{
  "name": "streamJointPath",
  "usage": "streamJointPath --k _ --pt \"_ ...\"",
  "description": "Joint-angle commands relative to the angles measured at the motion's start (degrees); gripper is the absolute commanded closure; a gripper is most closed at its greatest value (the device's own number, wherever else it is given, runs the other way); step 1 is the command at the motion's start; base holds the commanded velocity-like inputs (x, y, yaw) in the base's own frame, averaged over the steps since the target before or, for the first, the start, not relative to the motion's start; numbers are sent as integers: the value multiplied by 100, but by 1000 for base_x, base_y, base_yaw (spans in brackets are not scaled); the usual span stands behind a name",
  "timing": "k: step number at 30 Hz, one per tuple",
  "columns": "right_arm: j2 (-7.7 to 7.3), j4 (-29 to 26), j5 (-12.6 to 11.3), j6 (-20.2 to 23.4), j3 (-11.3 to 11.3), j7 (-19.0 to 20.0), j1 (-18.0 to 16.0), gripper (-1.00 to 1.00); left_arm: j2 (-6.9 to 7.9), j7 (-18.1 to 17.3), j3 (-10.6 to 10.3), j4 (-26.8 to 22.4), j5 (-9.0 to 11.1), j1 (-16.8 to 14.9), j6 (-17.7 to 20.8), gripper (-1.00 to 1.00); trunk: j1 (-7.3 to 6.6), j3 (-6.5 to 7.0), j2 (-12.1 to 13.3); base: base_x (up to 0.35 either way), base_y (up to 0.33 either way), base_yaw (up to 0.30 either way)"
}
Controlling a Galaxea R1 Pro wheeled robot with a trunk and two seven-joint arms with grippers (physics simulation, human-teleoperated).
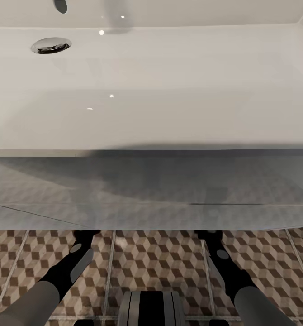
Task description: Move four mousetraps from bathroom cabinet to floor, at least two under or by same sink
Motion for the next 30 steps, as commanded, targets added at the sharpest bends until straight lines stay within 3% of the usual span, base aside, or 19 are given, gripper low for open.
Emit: streamJointPath --k 1,12,30 --pt "0 16 5 -16 1 -5 -2 100 12 61 -50 3 43 -5 -31 100 -1 -3 -1 0 0 0" --pt "-3 189 5 -20 1 -6 -27 100 35 56 6 372 37 -5 -252 100 -1 -3 -1 0 0 0" --pt "-3 263 14 -38 1 -6 -38 100 44 56 20 416 44 -5 -367 100 -1 -3 -1 0 0 0"
